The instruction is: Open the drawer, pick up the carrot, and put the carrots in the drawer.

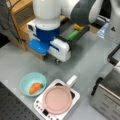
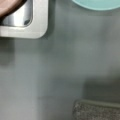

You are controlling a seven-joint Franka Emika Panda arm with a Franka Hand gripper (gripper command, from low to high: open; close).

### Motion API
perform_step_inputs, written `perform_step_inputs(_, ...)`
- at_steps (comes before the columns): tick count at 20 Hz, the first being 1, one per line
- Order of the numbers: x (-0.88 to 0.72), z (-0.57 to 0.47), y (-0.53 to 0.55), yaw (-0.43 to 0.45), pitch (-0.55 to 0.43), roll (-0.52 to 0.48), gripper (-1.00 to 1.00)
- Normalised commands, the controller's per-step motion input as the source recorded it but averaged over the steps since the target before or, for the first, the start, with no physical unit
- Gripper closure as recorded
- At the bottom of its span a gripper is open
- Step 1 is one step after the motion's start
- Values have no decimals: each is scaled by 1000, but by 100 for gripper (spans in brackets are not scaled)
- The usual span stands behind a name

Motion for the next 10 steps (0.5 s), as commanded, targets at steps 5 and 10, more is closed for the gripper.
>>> perform_step_inputs(5,378,20,-217,20,166,188,-100)
perform_step_inputs(10,318,20,-146,8,136,147,-100)
